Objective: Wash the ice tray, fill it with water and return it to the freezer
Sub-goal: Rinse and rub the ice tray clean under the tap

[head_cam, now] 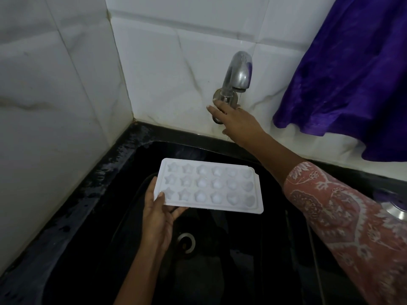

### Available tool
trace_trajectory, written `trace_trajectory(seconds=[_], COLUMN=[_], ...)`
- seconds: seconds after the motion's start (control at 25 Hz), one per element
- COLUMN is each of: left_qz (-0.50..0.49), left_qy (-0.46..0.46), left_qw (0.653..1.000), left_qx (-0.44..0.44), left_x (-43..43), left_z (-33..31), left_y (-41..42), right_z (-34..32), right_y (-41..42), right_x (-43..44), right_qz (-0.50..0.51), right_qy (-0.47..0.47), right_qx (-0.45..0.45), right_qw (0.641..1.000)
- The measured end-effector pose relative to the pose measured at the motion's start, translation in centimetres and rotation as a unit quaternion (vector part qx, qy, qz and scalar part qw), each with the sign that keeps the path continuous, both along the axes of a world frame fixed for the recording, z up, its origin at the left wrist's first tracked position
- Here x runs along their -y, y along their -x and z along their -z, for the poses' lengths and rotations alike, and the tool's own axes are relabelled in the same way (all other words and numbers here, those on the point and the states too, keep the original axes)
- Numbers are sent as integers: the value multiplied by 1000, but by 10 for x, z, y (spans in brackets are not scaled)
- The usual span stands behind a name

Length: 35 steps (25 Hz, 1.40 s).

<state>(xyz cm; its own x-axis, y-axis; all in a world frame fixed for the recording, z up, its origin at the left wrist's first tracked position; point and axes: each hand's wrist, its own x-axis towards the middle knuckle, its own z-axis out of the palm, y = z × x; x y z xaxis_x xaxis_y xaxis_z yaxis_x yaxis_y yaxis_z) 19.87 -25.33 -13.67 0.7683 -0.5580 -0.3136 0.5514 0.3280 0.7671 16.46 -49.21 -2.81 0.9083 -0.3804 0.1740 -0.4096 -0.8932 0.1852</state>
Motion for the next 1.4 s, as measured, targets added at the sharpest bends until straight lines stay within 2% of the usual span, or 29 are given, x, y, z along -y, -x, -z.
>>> trace_trajectory(seconds=[0.32, 1.08, 1.32, 1.4], left_qz=[10, 17, 14, 14], left_qy=[2, 16, 17, 20], left_qw=[1000, 1000, 1000, 1000], left_qx=[-3, -5, -10, -14], left_x=[5, 14, 19, 19], left_z=[1, 0, 0, 0], left_y=[-3, -3, -1, 0], right_z=[-4, 1, -2, -2], right_y=[-7, -16, -21, -15], right_x=[-9, 6, 13, 5], right_qz=[5, -21, -37, -19], right_qy=[19, 31, 6, -4], right_qx=[26, 11, -21, 11], right_qw=[999, 999, 999, 1000])
